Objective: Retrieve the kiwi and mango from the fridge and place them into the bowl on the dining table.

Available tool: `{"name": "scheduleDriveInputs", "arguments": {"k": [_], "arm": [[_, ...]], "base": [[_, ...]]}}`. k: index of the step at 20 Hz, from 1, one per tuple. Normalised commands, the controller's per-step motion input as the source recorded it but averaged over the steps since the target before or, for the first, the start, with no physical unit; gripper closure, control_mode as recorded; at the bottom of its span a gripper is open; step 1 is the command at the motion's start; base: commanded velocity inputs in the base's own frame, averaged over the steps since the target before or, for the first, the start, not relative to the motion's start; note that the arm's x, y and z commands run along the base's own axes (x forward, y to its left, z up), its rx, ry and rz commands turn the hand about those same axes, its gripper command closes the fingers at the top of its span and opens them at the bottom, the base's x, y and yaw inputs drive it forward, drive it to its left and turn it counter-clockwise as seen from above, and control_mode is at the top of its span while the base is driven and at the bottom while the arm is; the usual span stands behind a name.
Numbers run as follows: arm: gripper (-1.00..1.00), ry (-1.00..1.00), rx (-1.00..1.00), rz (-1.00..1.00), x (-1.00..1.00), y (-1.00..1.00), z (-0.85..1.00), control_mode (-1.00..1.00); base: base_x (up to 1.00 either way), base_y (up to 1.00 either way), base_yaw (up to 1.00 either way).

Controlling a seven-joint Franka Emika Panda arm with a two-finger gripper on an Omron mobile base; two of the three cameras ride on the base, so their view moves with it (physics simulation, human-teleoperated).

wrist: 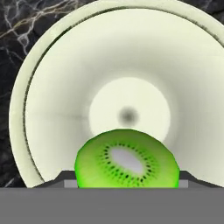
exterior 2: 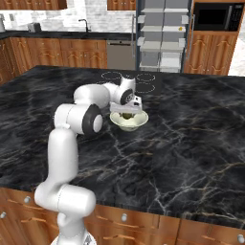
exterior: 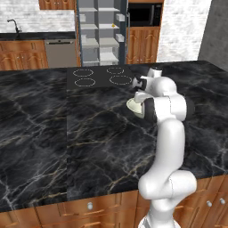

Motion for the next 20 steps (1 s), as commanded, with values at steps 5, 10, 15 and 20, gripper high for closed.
{"name": "scheduleDriveInputs", "arguments": {"k": [5,10,15,20], "arm": [[-1.00,0.09,0.00,0.01,0.37,0.00,-0.30,-1.00],[-1.00,0.01,0.00,0.00,0.04,-0.03,-0.03,-1.00],[-1.00,0.00,0.00,0.00,-0.15,-0.09,0.05,-1.00],[-1.00,-0.09,-0.01,0.00,-0.97,0.00,0.11,-1.00]], "base": [[0.00,0.00,0.00],[0.00,0.00,0.00],[0.00,0.00,0.00],[0.00,0.00,0.00]]}}
